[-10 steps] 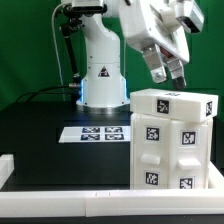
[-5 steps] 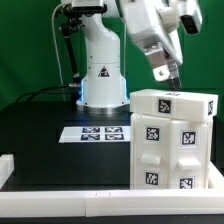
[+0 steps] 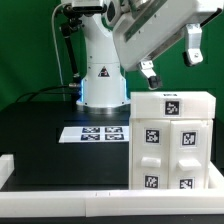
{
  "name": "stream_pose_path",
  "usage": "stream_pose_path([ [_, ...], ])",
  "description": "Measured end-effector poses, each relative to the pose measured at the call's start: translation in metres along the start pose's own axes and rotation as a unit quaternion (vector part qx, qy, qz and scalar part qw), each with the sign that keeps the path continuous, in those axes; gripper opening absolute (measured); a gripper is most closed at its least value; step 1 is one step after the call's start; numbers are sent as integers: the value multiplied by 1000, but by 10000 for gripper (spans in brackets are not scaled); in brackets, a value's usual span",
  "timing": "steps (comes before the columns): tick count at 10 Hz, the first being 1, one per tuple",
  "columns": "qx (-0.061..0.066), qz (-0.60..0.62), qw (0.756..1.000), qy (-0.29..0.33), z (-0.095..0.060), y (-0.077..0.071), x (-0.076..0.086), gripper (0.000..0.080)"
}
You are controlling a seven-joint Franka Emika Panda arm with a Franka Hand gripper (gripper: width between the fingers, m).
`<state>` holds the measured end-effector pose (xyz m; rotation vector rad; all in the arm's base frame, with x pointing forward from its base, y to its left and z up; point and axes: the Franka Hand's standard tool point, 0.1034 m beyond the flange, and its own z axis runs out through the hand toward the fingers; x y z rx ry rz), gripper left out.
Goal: Assemble cabinet
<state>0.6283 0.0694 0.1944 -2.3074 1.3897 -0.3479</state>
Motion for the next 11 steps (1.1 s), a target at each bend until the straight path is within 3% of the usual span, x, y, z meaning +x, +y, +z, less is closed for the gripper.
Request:
stream_pose_path([
  [4, -5, -177, 984, 3, 1, 1, 1, 797],
  [7, -17, -404, 915, 4, 1, 1, 5, 797],
  [9, -33, -508, 861, -20, 2, 0, 0, 797],
  [11, -32, -533, 846, 11, -6, 0, 3, 797],
])
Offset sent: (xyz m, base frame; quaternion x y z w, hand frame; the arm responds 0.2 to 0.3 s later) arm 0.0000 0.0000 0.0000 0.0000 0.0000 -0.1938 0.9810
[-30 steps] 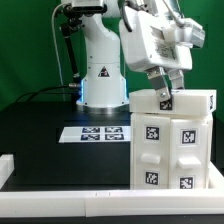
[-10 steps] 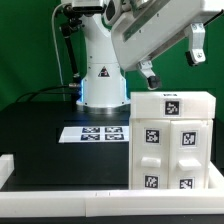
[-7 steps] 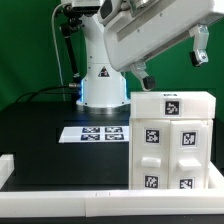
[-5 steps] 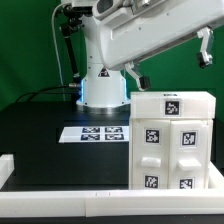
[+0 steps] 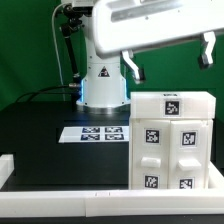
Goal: Assemble cabinet
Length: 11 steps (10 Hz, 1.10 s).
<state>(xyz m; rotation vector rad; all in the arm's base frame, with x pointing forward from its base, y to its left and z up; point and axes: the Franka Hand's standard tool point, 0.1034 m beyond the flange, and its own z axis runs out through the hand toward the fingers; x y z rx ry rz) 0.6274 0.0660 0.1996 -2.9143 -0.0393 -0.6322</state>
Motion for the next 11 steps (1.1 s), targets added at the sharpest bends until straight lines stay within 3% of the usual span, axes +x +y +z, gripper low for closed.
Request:
stream_pose_path([
  [5, -10, -199, 980, -9, 3, 6, -3, 797],
  [7, -15, -372, 928, -13, 3, 10, -4, 797],
  [10, -25, -504, 863, -32, 5, -3, -7, 797],
  [11, -20, -538, 841, -50, 8, -3, -12, 797],
])
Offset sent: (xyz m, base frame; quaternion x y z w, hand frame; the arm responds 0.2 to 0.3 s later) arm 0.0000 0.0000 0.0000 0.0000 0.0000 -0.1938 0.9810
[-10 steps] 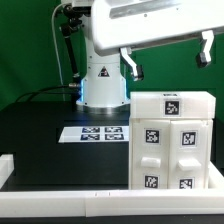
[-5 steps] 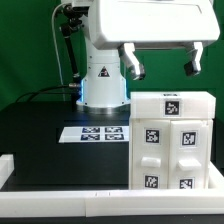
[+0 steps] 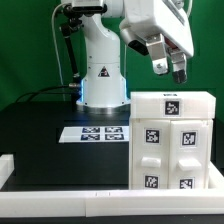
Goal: Assemble cabinet
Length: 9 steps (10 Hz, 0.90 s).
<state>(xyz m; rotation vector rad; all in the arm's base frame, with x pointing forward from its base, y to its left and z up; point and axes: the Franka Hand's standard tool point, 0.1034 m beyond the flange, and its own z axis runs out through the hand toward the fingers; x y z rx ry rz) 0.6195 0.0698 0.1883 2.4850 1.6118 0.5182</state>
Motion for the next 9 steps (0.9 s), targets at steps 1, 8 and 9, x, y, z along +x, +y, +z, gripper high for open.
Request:
stream_pose_path([
  [1, 15, -44, 999, -15, 1, -2, -2, 797],
  [8, 81, -144, 984, -73, 21, -16, -11, 797],
  [9, 85, -133, 984, -76, 27, -20, -12, 797],
])
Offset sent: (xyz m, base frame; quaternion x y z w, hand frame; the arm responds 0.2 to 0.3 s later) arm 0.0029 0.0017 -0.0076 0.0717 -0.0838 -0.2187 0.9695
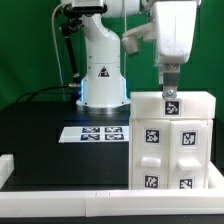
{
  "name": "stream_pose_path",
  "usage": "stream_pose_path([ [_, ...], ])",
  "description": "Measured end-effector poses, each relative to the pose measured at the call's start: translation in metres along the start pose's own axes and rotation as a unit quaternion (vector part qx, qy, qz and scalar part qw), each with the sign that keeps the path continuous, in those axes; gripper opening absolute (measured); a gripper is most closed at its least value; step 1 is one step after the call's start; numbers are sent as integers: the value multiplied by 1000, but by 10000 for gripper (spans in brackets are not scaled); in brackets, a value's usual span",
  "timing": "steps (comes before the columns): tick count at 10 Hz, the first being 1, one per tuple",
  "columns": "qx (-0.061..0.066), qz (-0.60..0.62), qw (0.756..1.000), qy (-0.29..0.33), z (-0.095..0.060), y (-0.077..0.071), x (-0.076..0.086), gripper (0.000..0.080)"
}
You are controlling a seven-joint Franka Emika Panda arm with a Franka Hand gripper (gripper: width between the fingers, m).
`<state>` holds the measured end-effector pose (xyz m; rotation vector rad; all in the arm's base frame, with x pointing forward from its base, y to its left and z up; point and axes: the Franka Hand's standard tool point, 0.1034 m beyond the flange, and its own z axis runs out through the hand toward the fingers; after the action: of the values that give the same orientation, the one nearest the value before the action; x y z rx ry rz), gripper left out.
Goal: Assemble cabinet
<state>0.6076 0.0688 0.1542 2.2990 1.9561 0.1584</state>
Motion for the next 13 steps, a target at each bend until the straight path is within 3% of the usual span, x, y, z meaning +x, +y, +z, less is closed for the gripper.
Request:
stream_pose_path([
  [4, -4, 27, 1000, 3, 9, -1, 4, 797],
  [5, -4, 27, 1000, 3, 9, -1, 3, 707],
  [6, -4, 27, 1000, 3, 9, -1, 3, 541],
  [10, -3, 49, 999, 3, 10, -1, 2, 546],
  [13, -2, 224, 975, 5, 9, -1, 3, 546],
])
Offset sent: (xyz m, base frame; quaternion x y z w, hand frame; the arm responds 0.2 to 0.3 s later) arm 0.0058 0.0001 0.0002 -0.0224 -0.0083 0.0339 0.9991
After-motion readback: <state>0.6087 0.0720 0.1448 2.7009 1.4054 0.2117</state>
